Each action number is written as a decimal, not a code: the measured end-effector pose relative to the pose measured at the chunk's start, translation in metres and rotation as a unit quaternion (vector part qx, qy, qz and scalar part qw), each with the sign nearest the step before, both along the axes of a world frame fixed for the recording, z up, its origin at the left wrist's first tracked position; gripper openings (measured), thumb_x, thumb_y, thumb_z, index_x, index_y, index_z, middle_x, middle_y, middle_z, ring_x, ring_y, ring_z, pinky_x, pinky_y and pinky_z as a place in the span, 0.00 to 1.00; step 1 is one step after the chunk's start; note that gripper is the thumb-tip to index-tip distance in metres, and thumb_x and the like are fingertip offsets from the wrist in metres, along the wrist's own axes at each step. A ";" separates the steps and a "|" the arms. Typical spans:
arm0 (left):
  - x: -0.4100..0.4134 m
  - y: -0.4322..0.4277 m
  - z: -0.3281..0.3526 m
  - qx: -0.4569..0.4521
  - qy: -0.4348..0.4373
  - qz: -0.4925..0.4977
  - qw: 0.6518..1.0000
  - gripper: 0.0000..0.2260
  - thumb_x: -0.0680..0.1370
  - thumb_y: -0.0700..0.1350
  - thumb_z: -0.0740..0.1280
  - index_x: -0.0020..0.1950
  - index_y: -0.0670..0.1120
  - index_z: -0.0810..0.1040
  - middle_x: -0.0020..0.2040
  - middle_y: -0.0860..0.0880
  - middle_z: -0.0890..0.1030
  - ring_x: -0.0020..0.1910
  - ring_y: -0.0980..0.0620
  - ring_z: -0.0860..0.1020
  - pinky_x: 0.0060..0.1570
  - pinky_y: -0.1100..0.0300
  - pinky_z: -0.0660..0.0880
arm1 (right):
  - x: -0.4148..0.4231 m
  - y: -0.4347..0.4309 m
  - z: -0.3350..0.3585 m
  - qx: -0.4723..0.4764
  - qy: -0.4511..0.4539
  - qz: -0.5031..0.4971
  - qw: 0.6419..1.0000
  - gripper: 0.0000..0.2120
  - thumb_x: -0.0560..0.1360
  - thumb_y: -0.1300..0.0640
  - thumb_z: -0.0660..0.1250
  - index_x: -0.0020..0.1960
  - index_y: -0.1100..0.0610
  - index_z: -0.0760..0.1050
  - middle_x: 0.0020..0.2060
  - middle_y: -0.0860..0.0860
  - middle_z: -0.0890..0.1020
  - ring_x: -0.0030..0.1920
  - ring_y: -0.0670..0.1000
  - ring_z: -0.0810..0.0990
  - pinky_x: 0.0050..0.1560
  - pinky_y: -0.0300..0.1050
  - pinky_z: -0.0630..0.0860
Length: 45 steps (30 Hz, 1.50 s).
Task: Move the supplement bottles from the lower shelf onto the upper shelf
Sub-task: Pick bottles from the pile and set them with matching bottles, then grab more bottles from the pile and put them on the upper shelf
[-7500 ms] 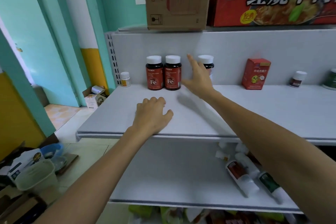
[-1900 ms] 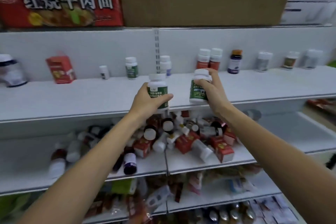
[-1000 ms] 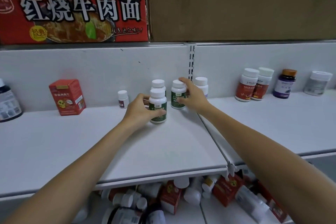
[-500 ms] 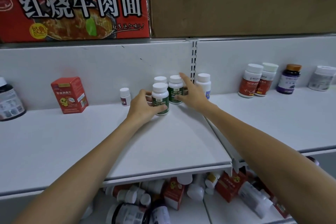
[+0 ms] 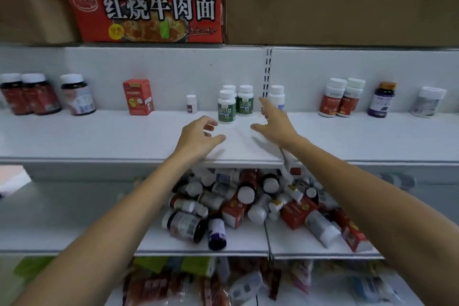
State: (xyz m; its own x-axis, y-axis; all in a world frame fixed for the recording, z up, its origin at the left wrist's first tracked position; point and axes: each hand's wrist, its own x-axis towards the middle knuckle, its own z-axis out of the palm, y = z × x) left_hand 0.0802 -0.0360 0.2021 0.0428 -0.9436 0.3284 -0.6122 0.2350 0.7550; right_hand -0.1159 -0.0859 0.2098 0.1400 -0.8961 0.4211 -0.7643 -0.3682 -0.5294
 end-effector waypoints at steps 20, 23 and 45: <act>0.026 0.190 -0.096 0.061 -0.040 0.103 0.992 0.15 0.74 0.44 0.69 0.61 0.45 0.76 0.58 0.48 0.77 0.49 0.56 0.73 0.49 0.64 0.69 | 0.023 0.150 -0.093 -0.006 0.025 0.085 0.996 0.24 0.74 0.61 0.66 0.69 0.60 0.68 0.59 0.60 0.76 0.60 0.59 0.73 0.59 0.51 0.71; 0.036 0.195 -0.102 0.070 -0.034 0.113 0.991 0.14 0.75 0.43 0.69 0.60 0.45 0.76 0.54 0.50 0.77 0.49 0.55 0.74 0.48 0.64 0.69 | 0.030 0.150 -0.108 0.043 0.018 0.077 0.996 0.24 0.74 0.62 0.65 0.69 0.60 0.68 0.59 0.59 0.76 0.58 0.58 0.74 0.57 0.52 0.72; 0.223 0.059 -0.199 0.159 -0.037 0.153 0.975 0.11 0.74 0.40 0.68 0.57 0.44 0.78 0.55 0.45 0.79 0.49 0.53 0.73 0.48 0.63 0.67 | 0.183 0.015 -0.207 0.227 0.042 0.015 0.973 0.24 0.76 0.53 0.66 0.69 0.60 0.66 0.65 0.59 0.72 0.65 0.58 0.69 0.63 0.47 0.67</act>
State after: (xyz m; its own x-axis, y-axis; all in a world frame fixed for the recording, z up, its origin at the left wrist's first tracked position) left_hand 0.3037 0.0229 0.0035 0.3250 -0.9451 0.0338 -0.6723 -0.2058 0.7111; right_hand 0.0668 -0.0706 0.0026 0.1848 -0.9823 -0.0305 -0.8042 -0.1333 -0.5792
